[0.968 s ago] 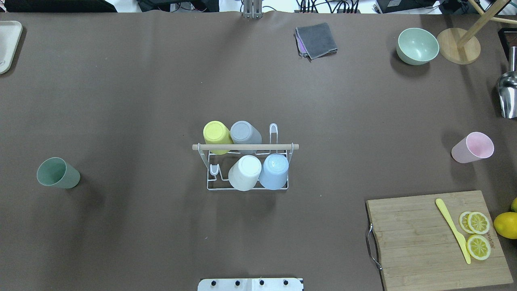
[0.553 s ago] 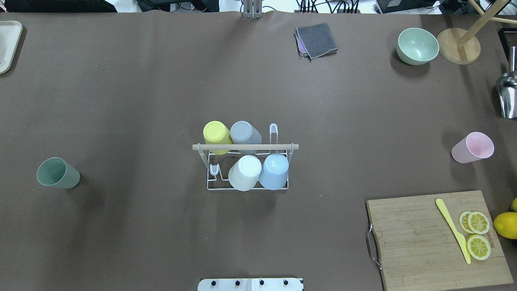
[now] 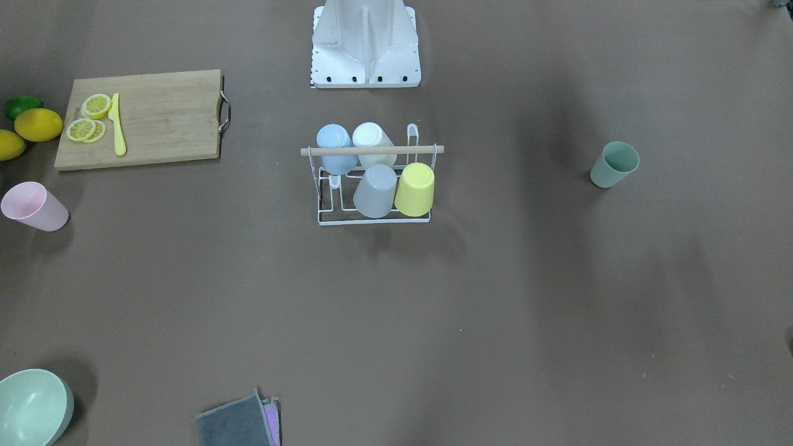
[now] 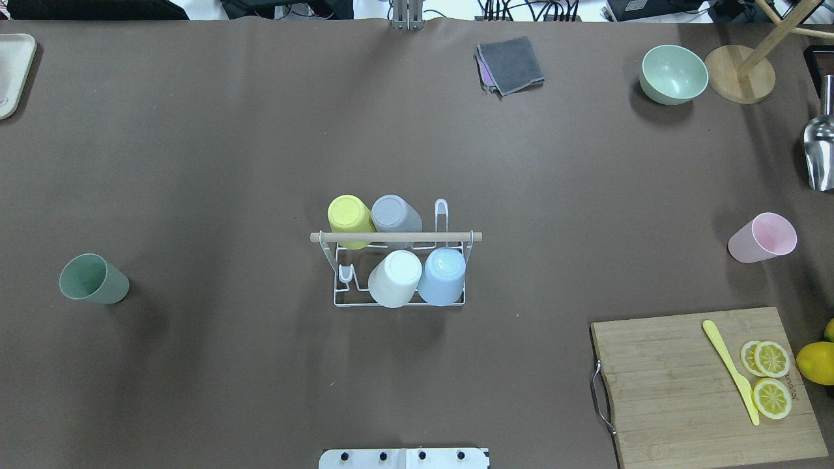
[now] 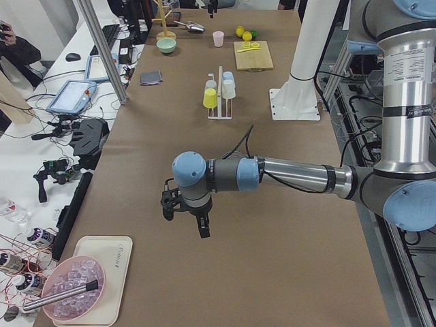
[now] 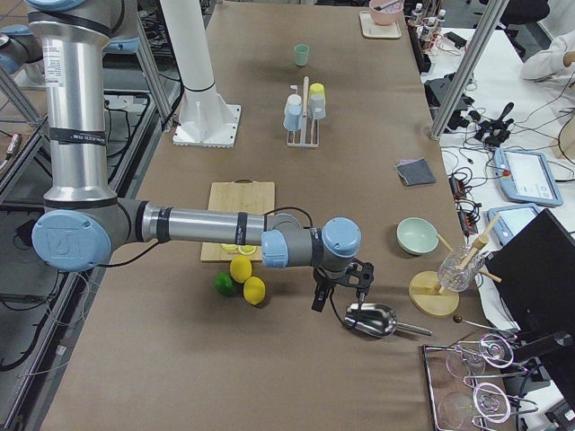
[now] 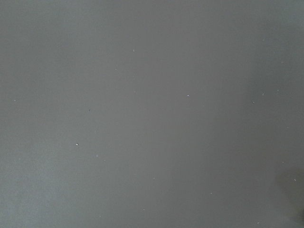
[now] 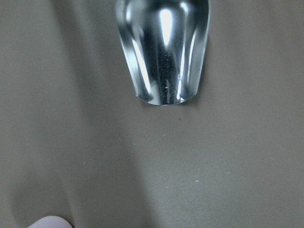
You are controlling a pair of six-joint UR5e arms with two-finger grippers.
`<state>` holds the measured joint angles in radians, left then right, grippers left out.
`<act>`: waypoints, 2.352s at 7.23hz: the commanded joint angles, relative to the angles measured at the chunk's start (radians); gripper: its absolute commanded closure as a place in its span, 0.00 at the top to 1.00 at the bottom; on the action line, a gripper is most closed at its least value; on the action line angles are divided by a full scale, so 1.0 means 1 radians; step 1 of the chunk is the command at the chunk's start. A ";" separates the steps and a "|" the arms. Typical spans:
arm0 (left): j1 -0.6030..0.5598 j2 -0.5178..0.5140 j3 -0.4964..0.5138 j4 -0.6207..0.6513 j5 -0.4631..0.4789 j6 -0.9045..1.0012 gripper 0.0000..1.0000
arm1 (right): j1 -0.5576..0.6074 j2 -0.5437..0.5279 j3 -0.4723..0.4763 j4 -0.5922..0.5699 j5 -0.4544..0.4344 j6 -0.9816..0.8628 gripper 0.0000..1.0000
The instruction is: Place cup on cup holder
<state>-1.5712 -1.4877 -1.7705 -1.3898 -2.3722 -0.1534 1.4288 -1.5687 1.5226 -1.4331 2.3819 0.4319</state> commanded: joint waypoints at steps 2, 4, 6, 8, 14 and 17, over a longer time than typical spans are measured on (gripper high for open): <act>-0.001 0.000 -0.004 0.000 0.001 0.000 0.98 | -0.073 0.067 0.002 -0.091 0.033 0.057 0.99; 0.002 0.001 -0.004 -0.003 0.007 0.000 0.98 | -0.109 0.133 -0.004 -0.205 0.033 0.057 0.99; 0.029 -0.073 0.054 -0.011 0.011 -0.002 0.98 | -0.151 0.157 -0.010 -0.251 0.033 0.045 0.99; 0.159 -0.223 0.135 0.024 0.002 -0.014 0.98 | -0.200 0.206 -0.010 -0.328 0.033 0.027 0.99; 0.301 -0.491 0.122 0.328 0.001 -0.002 0.98 | -0.245 0.210 -0.028 -0.348 0.013 -0.278 0.99; 0.457 -0.526 0.086 0.484 0.008 0.000 0.98 | -0.232 0.251 -0.094 -0.429 0.013 -0.305 0.99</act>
<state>-1.1795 -1.9918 -1.6804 -0.9781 -2.3699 -0.1546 1.1933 -1.3462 1.4472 -1.8114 2.3937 0.1342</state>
